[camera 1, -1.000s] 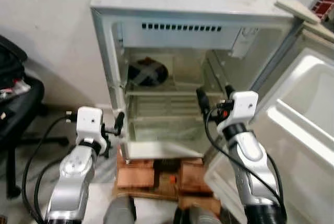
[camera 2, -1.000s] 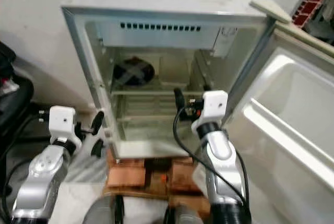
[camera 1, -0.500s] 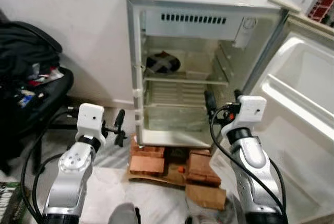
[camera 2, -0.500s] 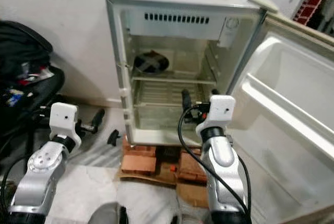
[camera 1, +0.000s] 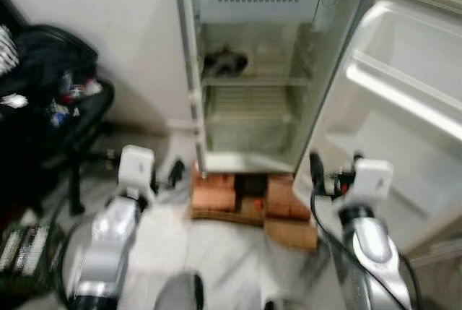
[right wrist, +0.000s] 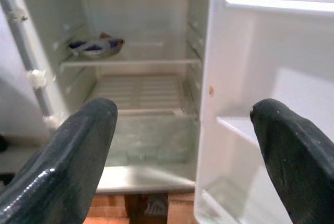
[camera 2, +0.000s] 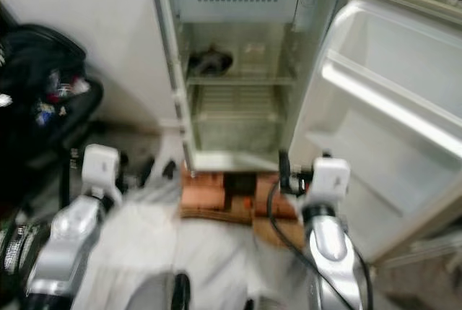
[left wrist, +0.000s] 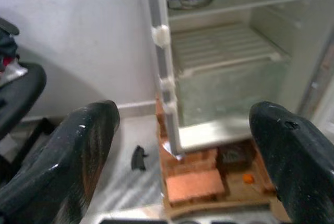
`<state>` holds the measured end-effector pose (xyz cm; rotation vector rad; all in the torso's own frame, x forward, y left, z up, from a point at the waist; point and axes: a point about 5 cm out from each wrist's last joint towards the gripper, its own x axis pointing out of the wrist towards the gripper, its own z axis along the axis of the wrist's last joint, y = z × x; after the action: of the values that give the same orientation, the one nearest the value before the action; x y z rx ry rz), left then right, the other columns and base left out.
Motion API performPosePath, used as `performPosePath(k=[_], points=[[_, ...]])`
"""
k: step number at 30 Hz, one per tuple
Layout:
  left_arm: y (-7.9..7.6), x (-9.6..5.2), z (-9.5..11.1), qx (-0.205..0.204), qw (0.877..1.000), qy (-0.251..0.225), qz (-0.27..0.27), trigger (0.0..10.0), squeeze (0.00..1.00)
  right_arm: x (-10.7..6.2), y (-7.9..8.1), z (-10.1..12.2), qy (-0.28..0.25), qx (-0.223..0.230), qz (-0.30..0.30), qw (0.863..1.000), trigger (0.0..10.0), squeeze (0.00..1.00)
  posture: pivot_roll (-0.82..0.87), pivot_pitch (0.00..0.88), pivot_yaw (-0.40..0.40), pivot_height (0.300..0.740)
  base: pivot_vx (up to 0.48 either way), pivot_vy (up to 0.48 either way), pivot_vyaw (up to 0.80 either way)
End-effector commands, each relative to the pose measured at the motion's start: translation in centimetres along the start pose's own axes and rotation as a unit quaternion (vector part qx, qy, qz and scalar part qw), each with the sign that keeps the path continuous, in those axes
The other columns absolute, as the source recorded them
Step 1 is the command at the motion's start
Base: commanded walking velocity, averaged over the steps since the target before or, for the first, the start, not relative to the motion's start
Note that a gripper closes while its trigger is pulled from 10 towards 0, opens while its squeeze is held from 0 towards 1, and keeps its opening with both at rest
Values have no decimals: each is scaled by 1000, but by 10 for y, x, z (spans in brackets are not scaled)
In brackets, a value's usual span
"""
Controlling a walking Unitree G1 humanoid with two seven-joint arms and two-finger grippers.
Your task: Restocking fridge
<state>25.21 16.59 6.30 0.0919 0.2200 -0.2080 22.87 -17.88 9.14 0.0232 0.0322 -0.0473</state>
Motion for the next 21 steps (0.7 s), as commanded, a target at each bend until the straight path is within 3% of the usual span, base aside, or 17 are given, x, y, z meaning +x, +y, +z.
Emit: performPosePath(k=[1,4,12,21], points=[[-1,5,7,11,1000,-12,-7,10000,0,3,4,6,-11,-2,7,1000,10000,0,-47,0,-10,740,-262,0,0],[-2,4,8,11,1000,-14,-7,10000,0,8,4,8,-13,-4,12,1000,10000,0,-41,0,-17,740,-304,0,0],[3,4,11,8,1000,-27,-5,10000,0,18,7,13,-21,-4,26,999,10000,0,-35,9,-28,740,0,0,0],[-1,6,9,22,1000,-20,-8,10000,0,29,16,19,-33,-6,56,998,10000,0,-36,22,-34,740,0,-423,0]])
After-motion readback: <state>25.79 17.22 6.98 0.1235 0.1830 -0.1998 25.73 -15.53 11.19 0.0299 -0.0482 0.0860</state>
